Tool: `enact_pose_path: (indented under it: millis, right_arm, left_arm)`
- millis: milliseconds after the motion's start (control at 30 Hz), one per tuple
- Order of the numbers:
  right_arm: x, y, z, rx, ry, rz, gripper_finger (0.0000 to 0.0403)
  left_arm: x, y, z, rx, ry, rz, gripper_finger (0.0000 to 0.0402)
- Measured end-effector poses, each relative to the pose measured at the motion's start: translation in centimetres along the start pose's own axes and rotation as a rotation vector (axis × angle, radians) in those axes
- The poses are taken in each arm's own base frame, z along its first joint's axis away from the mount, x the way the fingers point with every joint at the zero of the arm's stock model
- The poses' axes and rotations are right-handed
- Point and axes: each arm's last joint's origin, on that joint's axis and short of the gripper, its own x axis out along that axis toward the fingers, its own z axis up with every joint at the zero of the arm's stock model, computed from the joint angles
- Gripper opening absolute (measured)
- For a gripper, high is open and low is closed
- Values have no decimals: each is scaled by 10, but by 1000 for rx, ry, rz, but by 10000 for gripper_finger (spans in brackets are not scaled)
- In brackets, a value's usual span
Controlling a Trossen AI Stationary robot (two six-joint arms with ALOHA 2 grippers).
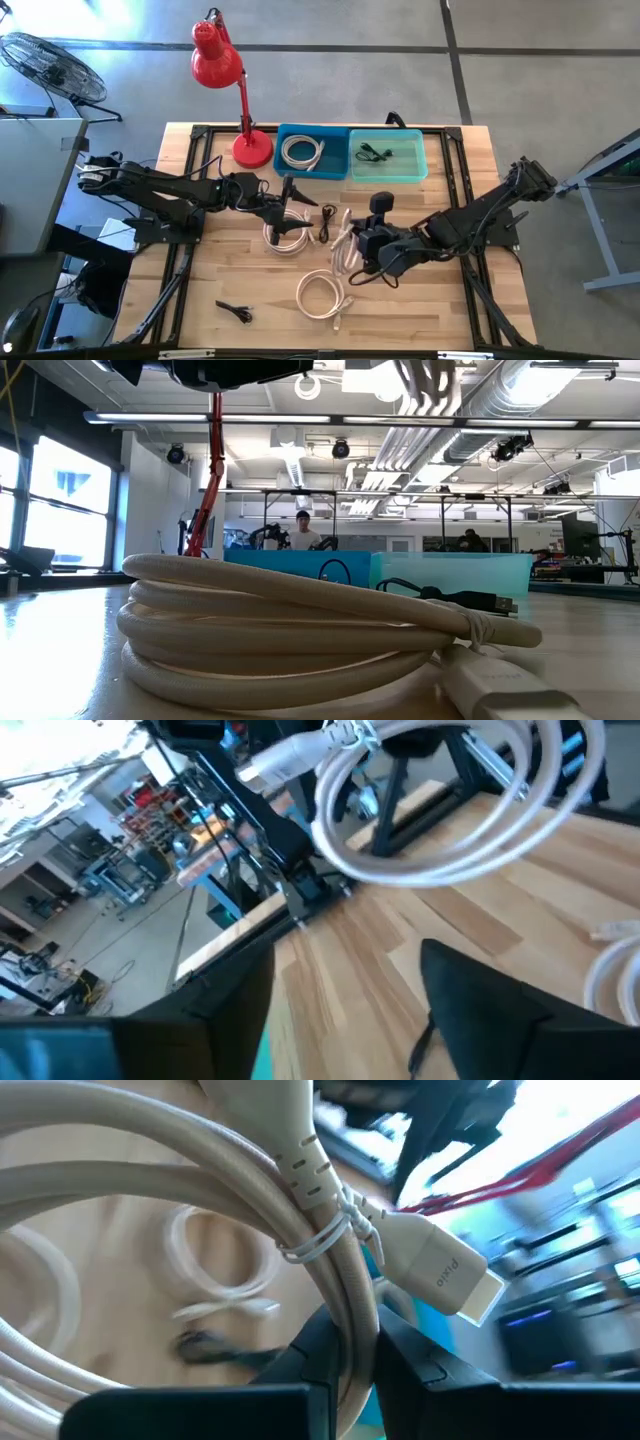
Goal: Pick & Place USB Port
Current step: Put the brown charger cable into the blue bin
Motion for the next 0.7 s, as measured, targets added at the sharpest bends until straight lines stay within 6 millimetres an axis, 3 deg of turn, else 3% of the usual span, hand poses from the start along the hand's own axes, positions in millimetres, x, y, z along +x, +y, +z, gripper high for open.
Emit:
enact_pose_path:
  millis: [333,700]
  right_arm:
    - [11,-26,25,-149,-122,-227,31]
    - [38,-63,25,-241,-91,-322,31]
  left_arm:
    - [0,1,2,-32,-26,4,276]
    - [-1,6,10,-127,-118,31,276]
